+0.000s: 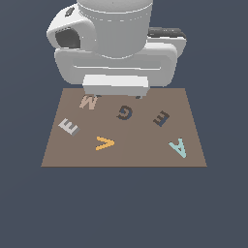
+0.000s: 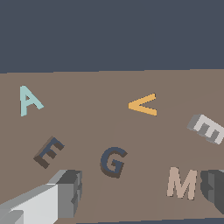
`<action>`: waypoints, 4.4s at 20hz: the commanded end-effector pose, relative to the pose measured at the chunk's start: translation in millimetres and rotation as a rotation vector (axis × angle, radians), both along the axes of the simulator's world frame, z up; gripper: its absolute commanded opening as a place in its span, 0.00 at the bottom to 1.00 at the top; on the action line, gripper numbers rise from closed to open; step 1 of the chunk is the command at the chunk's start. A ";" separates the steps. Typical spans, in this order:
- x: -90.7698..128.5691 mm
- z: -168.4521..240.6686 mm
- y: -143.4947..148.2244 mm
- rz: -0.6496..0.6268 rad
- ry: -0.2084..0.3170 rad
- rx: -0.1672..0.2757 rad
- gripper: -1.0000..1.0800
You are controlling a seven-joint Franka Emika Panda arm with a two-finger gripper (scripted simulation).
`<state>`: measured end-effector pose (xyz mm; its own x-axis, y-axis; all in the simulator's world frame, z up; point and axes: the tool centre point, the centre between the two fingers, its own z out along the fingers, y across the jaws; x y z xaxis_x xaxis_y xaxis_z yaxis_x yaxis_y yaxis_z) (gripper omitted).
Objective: Insert a designated object into the corresponding slot on a board.
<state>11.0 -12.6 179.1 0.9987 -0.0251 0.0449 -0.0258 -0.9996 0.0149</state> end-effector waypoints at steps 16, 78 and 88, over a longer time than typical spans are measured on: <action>-7.5 -14.7 -18.3 0.115 0.005 -0.001 0.96; 15.8 -148.7 -166.9 1.011 0.049 -0.008 0.96; 15.8 -149.1 -166.9 1.011 0.049 -0.008 0.00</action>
